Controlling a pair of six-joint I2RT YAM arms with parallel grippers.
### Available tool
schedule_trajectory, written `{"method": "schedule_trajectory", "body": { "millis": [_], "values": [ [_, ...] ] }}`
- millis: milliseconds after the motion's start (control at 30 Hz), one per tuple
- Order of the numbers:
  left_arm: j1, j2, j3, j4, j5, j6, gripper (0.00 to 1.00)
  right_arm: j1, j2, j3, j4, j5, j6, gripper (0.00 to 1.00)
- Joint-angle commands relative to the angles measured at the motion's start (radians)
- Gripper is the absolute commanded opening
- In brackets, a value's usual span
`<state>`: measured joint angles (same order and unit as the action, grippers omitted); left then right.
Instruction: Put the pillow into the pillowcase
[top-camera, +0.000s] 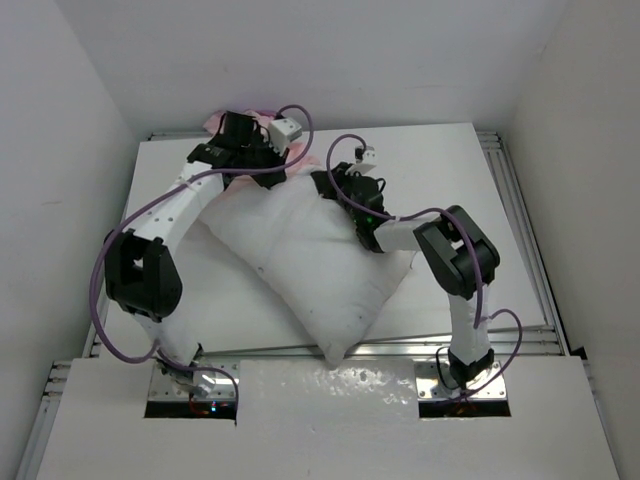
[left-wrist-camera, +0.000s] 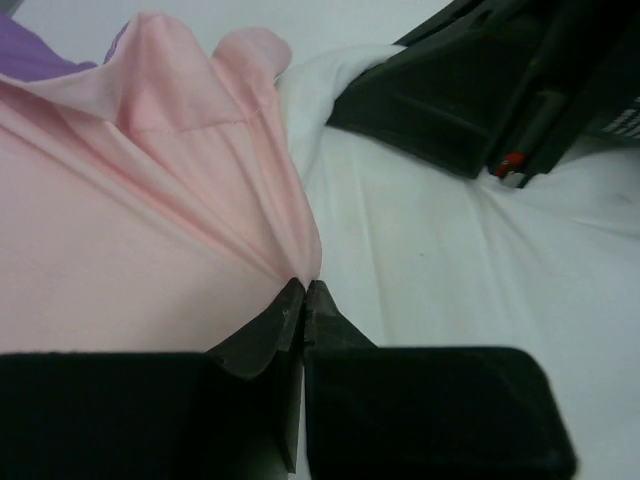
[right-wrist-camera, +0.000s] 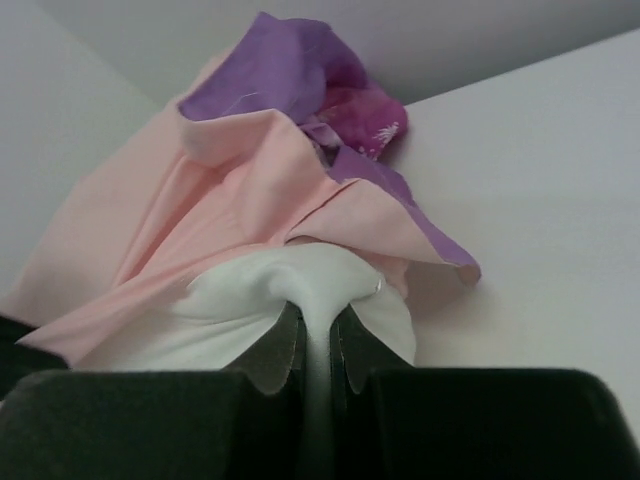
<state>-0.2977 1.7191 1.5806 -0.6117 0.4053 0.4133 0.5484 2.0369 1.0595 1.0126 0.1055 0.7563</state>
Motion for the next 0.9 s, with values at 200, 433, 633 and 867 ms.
{"method": "schedule_trajectory", "body": {
  "millis": [200,433,633,867],
  "values": [
    [-0.038,0.071,0.082,0.0,-0.002,-0.073,0.7,-0.039,0.005,-0.027,0.101,0.2,-0.09,0.4],
    [0.086,-0.081,0.145,0.018,-0.091,-0.113,1.0,-0.088,-0.131,-0.024,-0.056,-0.049,-0.302,0.82],
    [0.297,-0.245,0.055,-0.056,-0.167,-0.079,1.0,-0.088,-0.266,0.125,-0.457,-0.125,-0.475,0.86],
    [0.41,-0.38,-0.342,0.006,-0.362,0.079,0.07,0.121,-0.278,0.269,-0.718,-0.208,-0.734,0.32]
  ]
}}
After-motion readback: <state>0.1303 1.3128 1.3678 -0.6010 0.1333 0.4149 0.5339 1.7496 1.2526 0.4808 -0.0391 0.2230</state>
